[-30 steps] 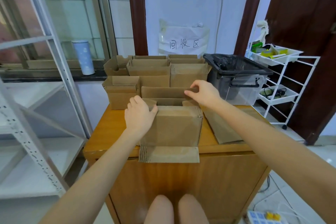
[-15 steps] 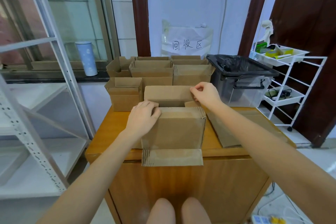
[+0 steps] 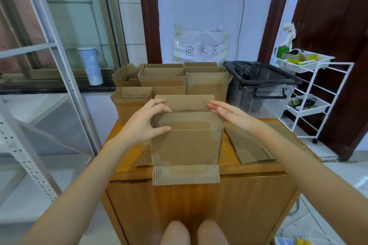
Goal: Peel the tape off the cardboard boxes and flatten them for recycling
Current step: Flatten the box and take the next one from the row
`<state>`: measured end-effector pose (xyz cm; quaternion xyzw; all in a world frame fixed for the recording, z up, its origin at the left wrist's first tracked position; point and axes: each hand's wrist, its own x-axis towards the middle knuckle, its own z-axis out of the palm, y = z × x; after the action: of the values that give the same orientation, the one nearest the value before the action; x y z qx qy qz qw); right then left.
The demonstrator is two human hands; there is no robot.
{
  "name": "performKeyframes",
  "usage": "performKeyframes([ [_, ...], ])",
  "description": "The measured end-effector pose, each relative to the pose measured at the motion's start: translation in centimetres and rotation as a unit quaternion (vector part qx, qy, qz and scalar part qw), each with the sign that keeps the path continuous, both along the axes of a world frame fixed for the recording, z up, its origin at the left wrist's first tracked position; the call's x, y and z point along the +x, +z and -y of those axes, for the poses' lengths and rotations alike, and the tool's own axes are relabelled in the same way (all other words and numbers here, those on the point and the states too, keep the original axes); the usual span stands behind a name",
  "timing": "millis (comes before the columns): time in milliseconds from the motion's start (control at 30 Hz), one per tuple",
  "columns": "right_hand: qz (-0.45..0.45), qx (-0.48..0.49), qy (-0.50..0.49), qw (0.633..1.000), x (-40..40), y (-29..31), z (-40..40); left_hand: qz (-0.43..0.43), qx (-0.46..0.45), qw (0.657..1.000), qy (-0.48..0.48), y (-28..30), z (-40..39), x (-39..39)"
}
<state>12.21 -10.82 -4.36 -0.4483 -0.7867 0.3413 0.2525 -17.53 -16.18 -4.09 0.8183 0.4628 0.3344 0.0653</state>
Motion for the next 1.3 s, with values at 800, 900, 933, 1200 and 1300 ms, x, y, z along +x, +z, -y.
performKeyframes([
  [800,0.293,0.121,-0.228,0.920,-6.2,1.4,0.3,-0.128,0.041,0.989,0.066,-0.2,1.7,1.9],
  [900,0.296,0.122,-0.242,0.916,-6.1,1.9,0.5,-0.217,-0.019,0.972,0.087,0.2,0.9,2.1],
  [933,0.269,0.112,-0.240,0.926,-5.8,2.2,0.5,-0.227,-0.059,0.968,0.088,0.1,0.8,2.1],
  [1200,-0.064,-0.065,-0.214,0.972,-1.0,3.9,1.3,-0.203,-0.161,0.963,0.070,-0.5,0.6,2.4],
  [1300,-0.128,-0.117,-0.226,0.958,0.3,3.2,1.5,-0.217,-0.169,0.959,0.072,-0.3,0.6,2.6],
])
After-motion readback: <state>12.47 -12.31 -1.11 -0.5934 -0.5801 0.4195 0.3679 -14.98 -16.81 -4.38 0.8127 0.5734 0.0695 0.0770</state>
